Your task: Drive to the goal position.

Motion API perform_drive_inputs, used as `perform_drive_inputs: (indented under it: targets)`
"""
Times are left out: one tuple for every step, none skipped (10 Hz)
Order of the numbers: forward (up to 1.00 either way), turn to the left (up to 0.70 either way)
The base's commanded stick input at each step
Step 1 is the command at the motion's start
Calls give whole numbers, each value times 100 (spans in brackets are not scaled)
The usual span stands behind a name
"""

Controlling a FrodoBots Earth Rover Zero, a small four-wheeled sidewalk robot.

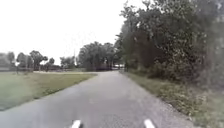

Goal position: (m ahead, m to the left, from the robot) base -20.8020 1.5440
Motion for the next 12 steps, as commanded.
perform_drive_inputs:
  targets:
    - [0, 85]
    - [0, 85]
    - [0, 85]
    - [0, 85]
    - [0, 85]
    - [0, 85]
    - [0, 85]
    - [0, 85]
    - [0, 85]
    - [0, 85]
    - [0, 85]
    - [0, 85]
